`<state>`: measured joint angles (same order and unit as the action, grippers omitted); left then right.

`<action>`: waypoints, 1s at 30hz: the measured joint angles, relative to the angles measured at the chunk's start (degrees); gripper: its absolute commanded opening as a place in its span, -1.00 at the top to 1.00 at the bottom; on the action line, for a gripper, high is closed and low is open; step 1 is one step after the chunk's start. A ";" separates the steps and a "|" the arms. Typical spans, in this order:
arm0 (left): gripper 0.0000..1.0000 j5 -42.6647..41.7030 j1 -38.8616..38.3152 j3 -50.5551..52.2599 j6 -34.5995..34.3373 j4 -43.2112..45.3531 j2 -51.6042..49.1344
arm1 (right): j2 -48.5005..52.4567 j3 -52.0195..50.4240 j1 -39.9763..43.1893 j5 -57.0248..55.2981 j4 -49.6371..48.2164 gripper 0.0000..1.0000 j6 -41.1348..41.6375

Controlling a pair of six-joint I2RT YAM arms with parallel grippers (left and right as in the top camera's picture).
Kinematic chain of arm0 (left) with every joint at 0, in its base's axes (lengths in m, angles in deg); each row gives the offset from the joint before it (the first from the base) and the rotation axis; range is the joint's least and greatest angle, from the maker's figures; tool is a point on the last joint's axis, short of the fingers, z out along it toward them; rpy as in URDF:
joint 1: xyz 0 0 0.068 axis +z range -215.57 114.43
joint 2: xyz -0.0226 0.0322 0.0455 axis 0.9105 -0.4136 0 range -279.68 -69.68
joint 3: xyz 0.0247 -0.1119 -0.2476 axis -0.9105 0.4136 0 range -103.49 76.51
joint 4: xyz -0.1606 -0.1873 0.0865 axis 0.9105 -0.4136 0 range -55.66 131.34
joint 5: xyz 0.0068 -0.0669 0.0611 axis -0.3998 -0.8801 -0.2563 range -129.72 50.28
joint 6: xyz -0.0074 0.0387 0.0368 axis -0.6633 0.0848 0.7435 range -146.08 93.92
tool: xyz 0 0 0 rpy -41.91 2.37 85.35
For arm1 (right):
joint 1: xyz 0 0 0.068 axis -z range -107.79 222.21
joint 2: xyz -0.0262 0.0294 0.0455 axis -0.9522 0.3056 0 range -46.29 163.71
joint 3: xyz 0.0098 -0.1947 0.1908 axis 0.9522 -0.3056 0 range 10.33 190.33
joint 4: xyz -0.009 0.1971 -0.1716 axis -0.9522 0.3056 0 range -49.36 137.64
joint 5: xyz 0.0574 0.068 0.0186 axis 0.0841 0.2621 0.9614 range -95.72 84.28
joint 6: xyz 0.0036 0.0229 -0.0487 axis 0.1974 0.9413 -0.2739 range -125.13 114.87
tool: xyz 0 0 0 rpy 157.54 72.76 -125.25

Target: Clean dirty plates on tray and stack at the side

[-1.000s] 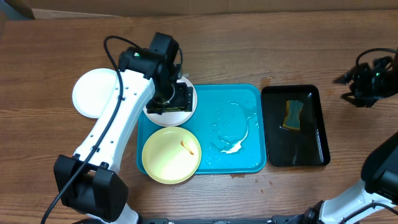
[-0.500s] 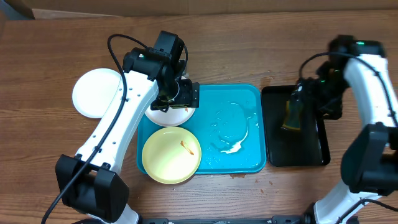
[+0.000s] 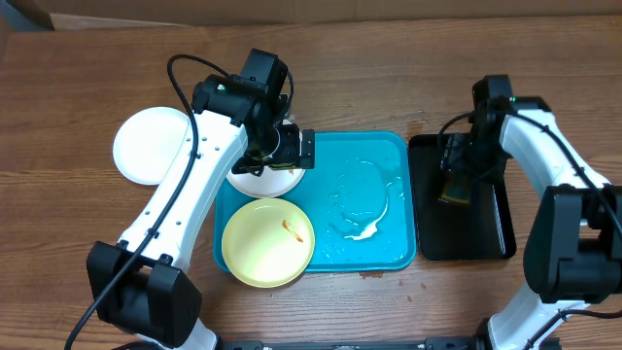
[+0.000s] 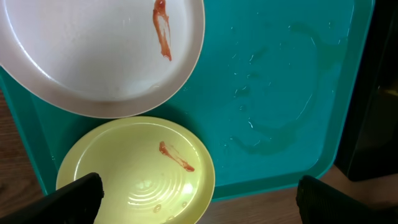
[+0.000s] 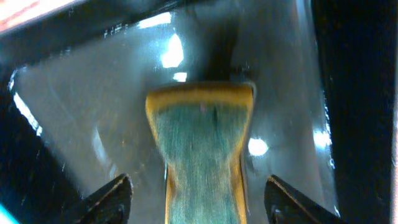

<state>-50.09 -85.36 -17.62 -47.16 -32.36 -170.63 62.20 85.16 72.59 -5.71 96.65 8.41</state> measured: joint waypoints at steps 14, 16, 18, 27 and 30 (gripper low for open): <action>-1.00 -0.02 0.00 0.02 0.02 0.00 0.00 | -0.68 -8.85 0.09 3.15 -11.72 -0.43 0.13; -1.00 -0.04 0.00 0.02 0.02 -0.02 0.00 | -0.98 -8.85 -0.39 4.26 -12.66 -0.52 0.15; -1.00 -0.02 0.00 0.02 0.00 0.00 0.00 | -1.11 -8.85 -0.52 4.70 -13.75 -0.54 0.17; -1.00 0.37 0.00 0.02 0.02 0.00 0.00 | -1.11 -9.18 -0.37 2.95 -17.62 -0.53 0.09; -1.00 0.61 0.00 0.02 0.00 0.00 0.00 | -1.11 -9.01 -0.37 2.51 -15.63 -0.54 0.09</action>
<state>-49.47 -85.36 -17.60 -47.16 -32.36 -170.63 61.08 76.15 72.22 -3.20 81.02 8.50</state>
